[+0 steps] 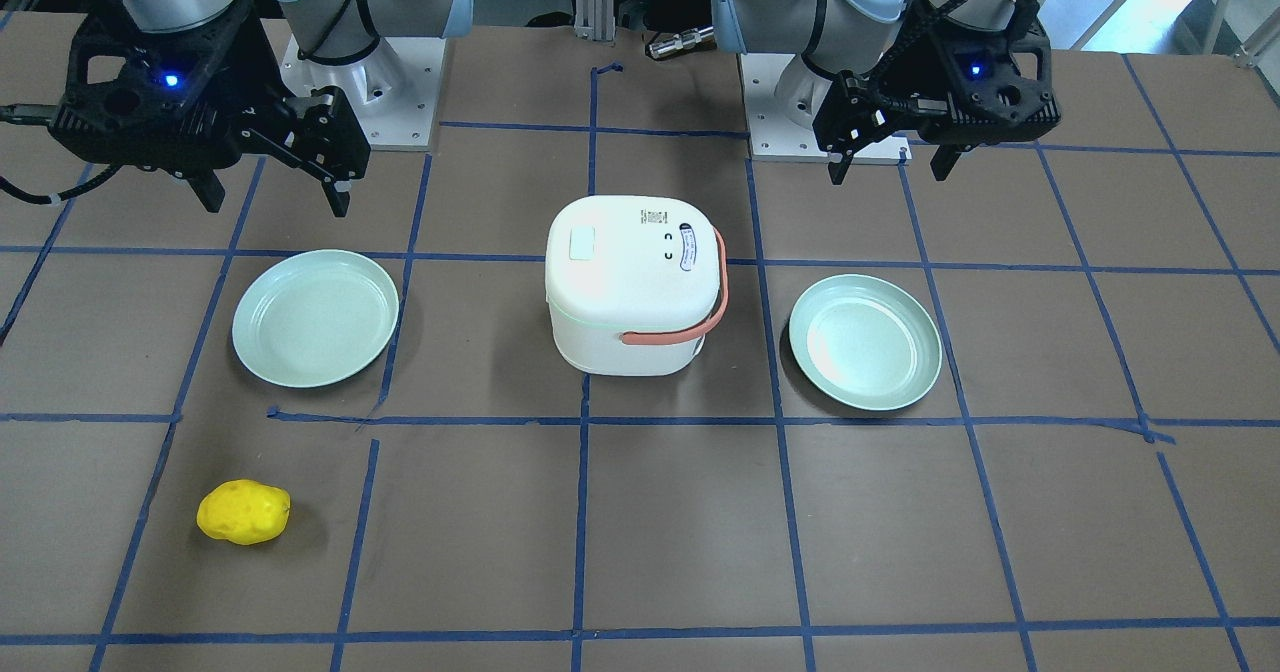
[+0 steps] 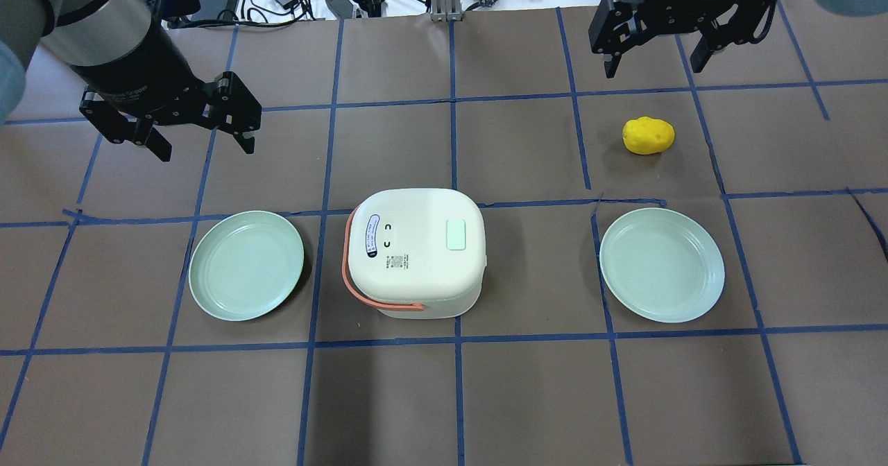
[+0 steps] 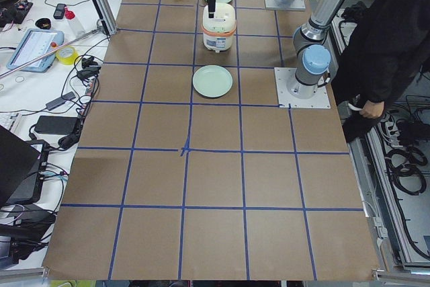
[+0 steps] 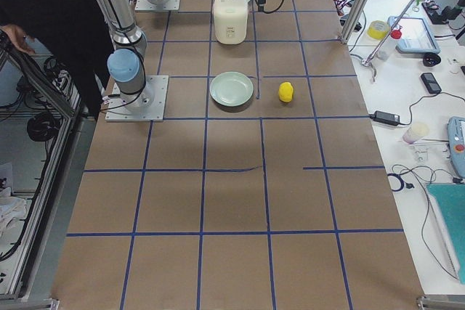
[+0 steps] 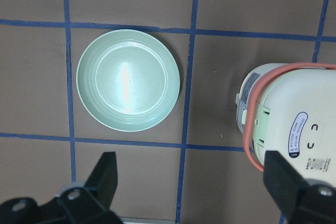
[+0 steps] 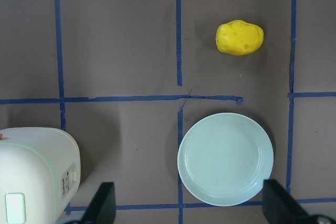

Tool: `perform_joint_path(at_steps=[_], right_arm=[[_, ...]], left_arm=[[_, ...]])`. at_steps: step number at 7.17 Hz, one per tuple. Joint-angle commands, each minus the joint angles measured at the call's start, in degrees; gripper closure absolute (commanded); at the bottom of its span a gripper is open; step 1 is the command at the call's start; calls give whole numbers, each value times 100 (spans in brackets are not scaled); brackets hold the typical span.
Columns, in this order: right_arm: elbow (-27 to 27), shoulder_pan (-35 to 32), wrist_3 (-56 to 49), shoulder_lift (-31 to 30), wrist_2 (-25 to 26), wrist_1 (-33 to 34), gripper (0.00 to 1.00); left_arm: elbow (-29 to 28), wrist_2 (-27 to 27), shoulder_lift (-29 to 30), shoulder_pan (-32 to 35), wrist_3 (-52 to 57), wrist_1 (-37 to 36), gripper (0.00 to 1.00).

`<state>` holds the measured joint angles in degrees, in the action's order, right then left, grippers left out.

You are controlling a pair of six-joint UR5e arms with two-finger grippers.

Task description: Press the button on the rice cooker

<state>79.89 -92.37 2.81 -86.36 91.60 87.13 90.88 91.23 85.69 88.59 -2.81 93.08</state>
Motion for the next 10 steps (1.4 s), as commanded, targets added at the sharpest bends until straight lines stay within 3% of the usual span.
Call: perform_joint_path(at_steps=[1,10], right_arm=[[0,0,0,-4,7,-3,0],[0,-9,0,-12,-11,58,5]], left_arm=[[0,0,0,0,0,0,0],[0,0,0,0,0,0,0]])
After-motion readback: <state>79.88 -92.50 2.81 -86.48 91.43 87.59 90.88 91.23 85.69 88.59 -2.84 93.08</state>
